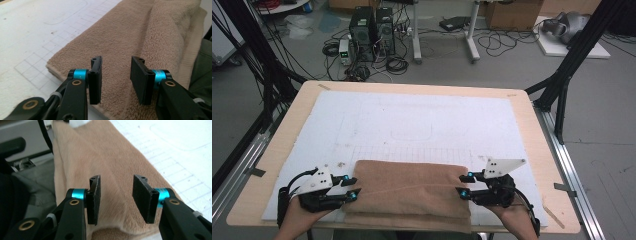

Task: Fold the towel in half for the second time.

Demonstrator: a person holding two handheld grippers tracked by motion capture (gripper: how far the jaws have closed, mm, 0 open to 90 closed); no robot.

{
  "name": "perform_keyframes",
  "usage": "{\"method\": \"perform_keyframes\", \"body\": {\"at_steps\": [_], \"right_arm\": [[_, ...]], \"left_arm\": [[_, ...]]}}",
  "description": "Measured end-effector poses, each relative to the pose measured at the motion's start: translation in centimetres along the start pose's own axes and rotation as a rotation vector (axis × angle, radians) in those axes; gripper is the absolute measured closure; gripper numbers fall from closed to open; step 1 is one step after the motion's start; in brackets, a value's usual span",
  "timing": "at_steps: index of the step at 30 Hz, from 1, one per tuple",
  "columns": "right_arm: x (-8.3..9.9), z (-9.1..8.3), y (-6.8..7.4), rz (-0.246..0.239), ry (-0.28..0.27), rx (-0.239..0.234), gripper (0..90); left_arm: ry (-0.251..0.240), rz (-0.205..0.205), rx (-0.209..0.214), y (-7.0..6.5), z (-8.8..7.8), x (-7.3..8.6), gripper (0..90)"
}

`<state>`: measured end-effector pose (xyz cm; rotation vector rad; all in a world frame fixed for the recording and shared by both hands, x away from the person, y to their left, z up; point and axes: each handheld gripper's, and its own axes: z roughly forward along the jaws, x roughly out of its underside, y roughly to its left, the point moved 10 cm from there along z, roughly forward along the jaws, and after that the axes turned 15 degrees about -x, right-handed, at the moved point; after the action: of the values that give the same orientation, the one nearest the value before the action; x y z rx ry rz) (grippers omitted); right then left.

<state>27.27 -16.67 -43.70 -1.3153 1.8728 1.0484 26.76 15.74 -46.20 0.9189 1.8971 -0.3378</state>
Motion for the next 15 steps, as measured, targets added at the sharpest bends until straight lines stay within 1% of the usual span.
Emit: {"method": "perform_keyframes", "body": {"at_steps": [2, 3, 4, 5, 6, 8, 10, 11, 12, 15], "right_arm": [[-0.3, -0.1, 0.0, -0.002, -0.010, -0.002, 57.9], [-0.3, -0.1, 0.0, -0.003, -0.008, 0.003, 57.8], [-0.3, -0.1, -0.1, -0.007, -0.001, 0.009, 57.6], [-0.1, 0.0, -0.2, -0.005, 0.010, 0.014, 57.5], [0.1, 0.2, -0.4, -0.002, 0.017, 0.017, 57.3], [0.5, 0.5, -0.8, 0.011, 0.034, 0.036, 56.6], [1.1, 0.7, -1.4, 0.014, 0.058, 0.056, 56.4], [1.5, 0.8, -1.7, 0.013, 0.068, 0.066, 56.4], [1.8, 0.8, -2.1, 0.027, 0.074, 0.071, 56.3], [2.6, 0.8, -3.0, 0.026, 0.099, 0.100, 55.9]], "left_arm": [[0.003, 0.019, 0.019, -0.7, 0.0, 0.0, 62.2], [0.011, 0.037, 0.021, -0.9, 0.1, 0.1, 62.1], [0.012, 0.045, 0.021, -1.0, 0.1, 0.1, 62.1], [0.010, 0.045, 0.018, -1.0, 0.1, 0.1, 62.1], [0.009, 0.045, 0.012, -0.8, 0.2, 0.0, 62.1], [0.003, 0.028, -0.003, -0.2, 0.3, -0.3, 61.8], [0.003, 0.024, -0.022, 0.6, 0.7, -0.4, 61.6], [0.008, 0.020, -0.030, 0.9, 0.9, -0.3, 61.4], [0.014, 0.019, -0.041, 1.3, 1.2, -0.3, 61.0], [0.020, 0.003, -0.058, 2.3, 2.3, 0.0, 60.5]]}}
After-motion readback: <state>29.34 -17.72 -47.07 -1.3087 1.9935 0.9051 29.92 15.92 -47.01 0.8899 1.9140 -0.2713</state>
